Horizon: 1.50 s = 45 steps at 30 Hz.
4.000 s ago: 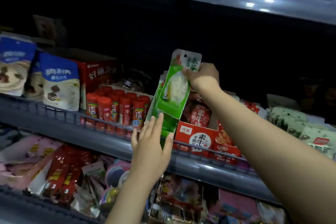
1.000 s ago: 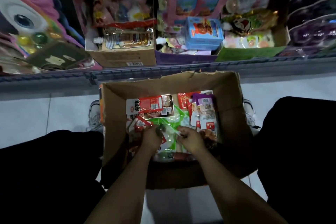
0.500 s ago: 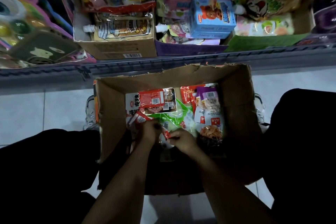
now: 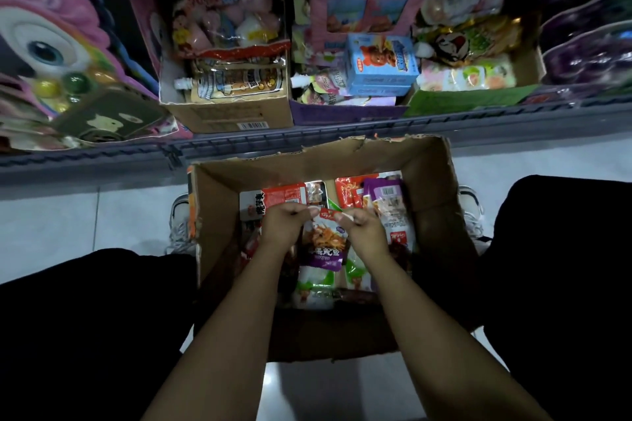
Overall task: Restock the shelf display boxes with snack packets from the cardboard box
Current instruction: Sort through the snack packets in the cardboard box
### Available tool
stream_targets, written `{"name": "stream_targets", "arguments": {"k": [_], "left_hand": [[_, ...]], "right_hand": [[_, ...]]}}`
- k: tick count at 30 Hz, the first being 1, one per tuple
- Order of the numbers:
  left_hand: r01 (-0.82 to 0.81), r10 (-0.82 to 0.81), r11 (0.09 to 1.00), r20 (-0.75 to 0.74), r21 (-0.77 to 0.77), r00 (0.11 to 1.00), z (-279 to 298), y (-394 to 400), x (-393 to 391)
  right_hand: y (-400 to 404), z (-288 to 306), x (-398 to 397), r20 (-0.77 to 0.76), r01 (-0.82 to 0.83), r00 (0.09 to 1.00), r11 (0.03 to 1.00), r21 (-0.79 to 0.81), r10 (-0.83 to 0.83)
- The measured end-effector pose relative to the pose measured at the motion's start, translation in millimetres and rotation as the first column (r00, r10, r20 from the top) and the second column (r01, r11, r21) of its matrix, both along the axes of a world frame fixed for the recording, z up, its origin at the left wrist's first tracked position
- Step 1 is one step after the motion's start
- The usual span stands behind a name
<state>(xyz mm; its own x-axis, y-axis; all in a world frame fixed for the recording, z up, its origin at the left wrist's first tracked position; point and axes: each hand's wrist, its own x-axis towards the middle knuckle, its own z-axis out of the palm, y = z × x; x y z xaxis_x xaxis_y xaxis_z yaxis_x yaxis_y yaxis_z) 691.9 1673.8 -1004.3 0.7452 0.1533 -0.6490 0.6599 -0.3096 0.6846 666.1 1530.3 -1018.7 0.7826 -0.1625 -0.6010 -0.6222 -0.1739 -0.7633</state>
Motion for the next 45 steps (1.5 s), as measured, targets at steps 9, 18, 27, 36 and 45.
{"name": "stream_targets", "arguments": {"k": [9,18,27,36,45], "left_hand": [[0.053,-0.047,0.997,0.118,-0.052,0.992,97,-11,26],[0.266,-0.244,0.963,0.291,-0.037,0.925,231,-8,51],[0.259,-0.163,0.947,0.414,-0.189,0.896,336,2,65],[0.157,0.119,0.831,0.447,-0.534,0.886,378,16,81],[0.059,0.061,0.993,0.855,-0.106,0.516,407,14,111]], "right_hand": [[-14,93,33,0.275,0.054,0.959,0.997,0.063,-0.069],[-23,216,47,0.476,-0.042,0.879,0.995,0.087,-0.005],[-28,335,72,0.582,-0.166,0.804,0.986,0.030,0.118],[-15,412,112,0.640,-0.246,0.729,0.965,-0.090,0.245],[-5,481,153,0.723,-0.035,0.546,0.874,-0.485,0.423]]}}
